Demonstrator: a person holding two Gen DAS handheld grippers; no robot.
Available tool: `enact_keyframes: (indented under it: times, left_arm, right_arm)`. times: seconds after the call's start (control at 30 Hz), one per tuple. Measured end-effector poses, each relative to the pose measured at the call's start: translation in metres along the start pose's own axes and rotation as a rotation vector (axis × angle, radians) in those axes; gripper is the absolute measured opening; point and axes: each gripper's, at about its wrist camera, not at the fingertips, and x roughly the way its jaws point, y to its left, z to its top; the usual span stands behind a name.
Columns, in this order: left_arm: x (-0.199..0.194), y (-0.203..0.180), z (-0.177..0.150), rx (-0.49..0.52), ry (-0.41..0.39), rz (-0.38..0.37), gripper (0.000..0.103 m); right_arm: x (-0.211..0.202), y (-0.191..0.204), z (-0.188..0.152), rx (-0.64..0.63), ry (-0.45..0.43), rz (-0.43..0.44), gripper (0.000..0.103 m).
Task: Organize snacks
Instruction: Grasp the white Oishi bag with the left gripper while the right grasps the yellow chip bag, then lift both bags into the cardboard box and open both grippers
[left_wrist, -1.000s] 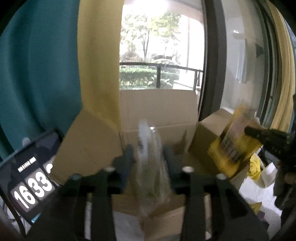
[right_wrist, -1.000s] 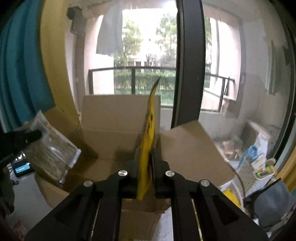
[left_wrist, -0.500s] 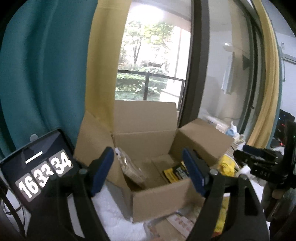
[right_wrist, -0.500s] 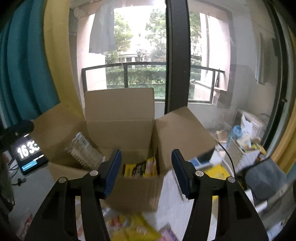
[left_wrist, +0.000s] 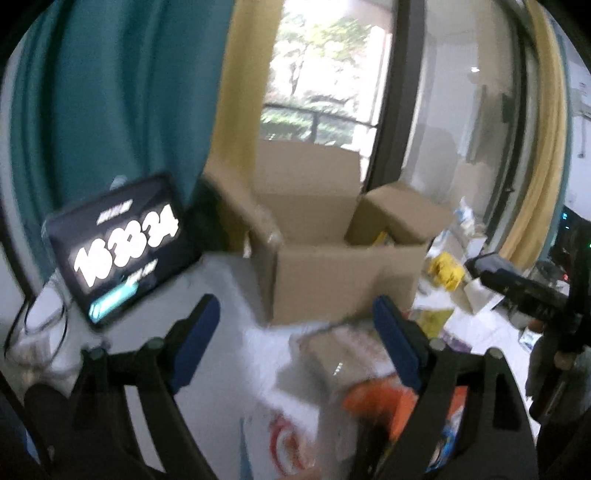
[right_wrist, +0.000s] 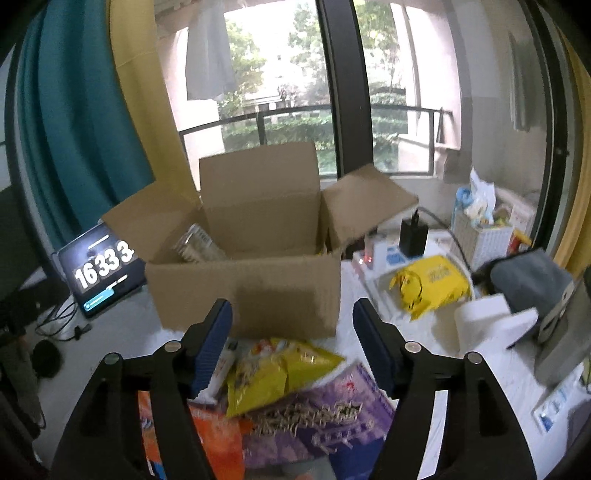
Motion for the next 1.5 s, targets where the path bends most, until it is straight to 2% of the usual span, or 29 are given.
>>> enact_keyframes:
  times: [0.07,0.2,0.4,0.53,0.73,0.77,0.8,0.83,0.9,0.93,1.03,1.13,1.5]
  left_arm:
    - [0.003,0.008,-0.016,-0.025,0.048,0.020,0.086]
    - [0.013,0.019,-0.049,-0.057,0.145,0.060,0.086]
    - [0.028,0.018,-0.082,-0.073,0.239,0.037,0.086]
    - [0.050,0.015,-0.100,-0.056,0.332,0.040,0.086]
    - [0.064,0.010,-0.113,-0.031,0.382,0.008,0.085]
    - [0.066,0.010,-0.115,-0.031,0.387,0.002,0.083]
    - [0.067,0.010,-0.116,-0.032,0.394,0.002,0.070]
    - [0.069,0.011,-0.118,-0.029,0.403,0.005,0.063]
    - [0.068,0.011,-0.119,-0.021,0.388,0.004,0.059]
    - [0.067,0.010,-0.119,-0.013,0.382,0.003,0.054]
    - [0.062,0.010,-0.117,-0.015,0.364,-0.001,0.048]
    - [0.052,0.010,-0.112,-0.011,0.330,-0.001,0.047]
    - [0.011,0.016,-0.071,-0.009,0.177,0.030,0.047]
  right_arm:
    - [0.004,-0.005,-0.010,0.015,0.024,0.021,0.080]
    - [0.021,-0.015,-0.029,0.037,0.084,0.038,0.082]
    - [0.054,-0.033,-0.051,0.112,0.179,0.059,0.082]
    - [0.070,-0.041,-0.057,0.178,0.224,0.095,0.082]
    - [0.095,-0.037,-0.060,0.230,0.294,0.162,0.082]
    - [0.099,-0.037,-0.059,0.237,0.302,0.170,0.082]
    - [0.102,-0.035,-0.059,0.241,0.306,0.174,0.082]
    - [0.105,-0.034,-0.059,0.241,0.311,0.172,0.082]
    - [0.111,-0.031,-0.059,0.243,0.324,0.180,0.082]
    - [0.113,-0.031,-0.060,0.244,0.327,0.186,0.081]
    - [0.114,-0.026,-0.060,0.225,0.323,0.202,0.062]
    - [0.107,-0.022,-0.058,0.198,0.306,0.191,0.051]
    - [0.053,-0.026,-0.048,0.154,0.221,0.170,0.048]
